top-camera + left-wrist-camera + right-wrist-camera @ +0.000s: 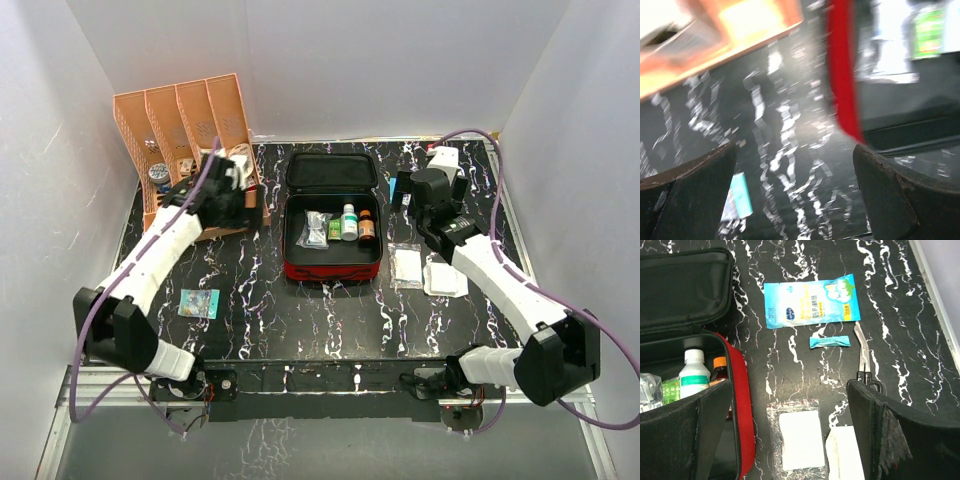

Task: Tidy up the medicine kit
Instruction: Place the medical item at the medicine box, then pick up the medical item at the center of the board.

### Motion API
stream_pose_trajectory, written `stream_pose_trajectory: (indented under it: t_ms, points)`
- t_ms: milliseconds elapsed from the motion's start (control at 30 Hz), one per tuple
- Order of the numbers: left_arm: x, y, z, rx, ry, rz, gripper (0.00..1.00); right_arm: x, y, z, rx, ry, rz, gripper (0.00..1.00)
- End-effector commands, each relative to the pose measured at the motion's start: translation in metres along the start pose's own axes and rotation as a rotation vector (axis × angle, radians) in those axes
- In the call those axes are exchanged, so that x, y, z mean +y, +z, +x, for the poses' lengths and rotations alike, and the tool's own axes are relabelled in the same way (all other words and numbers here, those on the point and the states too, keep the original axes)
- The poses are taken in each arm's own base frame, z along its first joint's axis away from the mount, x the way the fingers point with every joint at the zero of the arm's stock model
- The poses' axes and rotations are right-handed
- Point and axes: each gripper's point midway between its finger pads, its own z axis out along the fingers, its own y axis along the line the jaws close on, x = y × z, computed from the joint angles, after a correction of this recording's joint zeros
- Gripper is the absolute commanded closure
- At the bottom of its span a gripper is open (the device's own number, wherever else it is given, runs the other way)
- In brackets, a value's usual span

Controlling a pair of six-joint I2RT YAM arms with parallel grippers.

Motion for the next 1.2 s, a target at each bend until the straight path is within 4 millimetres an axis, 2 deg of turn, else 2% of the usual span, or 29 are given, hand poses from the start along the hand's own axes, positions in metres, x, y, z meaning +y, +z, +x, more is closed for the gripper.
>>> stream_pose_trajectory:
  t_ms: [0, 33, 200, 367, 567, 667, 933, 1167]
  points:
    - [0.059, -0.013, 0.072, 0.149, -0.085, -0.123, 0.02, 0.017, 0.008, -0.004, -0.016, -0.007, -0.065, 0.02]
    - [0.066, -0.017, 0.076, 0.142, -0.109, -0.138, 0.01, 0.019, 0.009, -0.003, -0.01, -0.011, -0.072, 0.02]
    - [0.096, -0.017, 0.122, 0.232, -0.328, -0.207, 0.01, 0.03, 0.016, -0.002, 0.004, -0.027, -0.094, 0.02]
    - [0.117, -0.012, 0.136, 0.271, -0.444, -0.277, 0.02, 0.04, 0.021, 0.0, 0.02, -0.041, -0.112, 0.02]
    - [0.149, -0.01, 0.184, 0.418, -0.806, -0.422, 0.01, 0.045, 0.022, 0.002, 0.033, -0.055, -0.117, 0.02]
    - [0.145, -0.007, 0.2, 0.452, -0.909, -0.433, 0.01, 0.045, 0.021, 0.007, 0.05, -0.065, -0.114, 0.02]
    - [0.136, 0.007, 0.212, 0.449, -0.986, -0.403, 0.01, 0.045, 0.017, 0.034, 0.11, -0.085, -0.11, 0.02]
    - [0.13, 0.014, 0.228, 0.489, -1.024, -0.403, 0.01, 0.055, 0.021, 0.037, 0.123, -0.089, -0.118, 0.02]
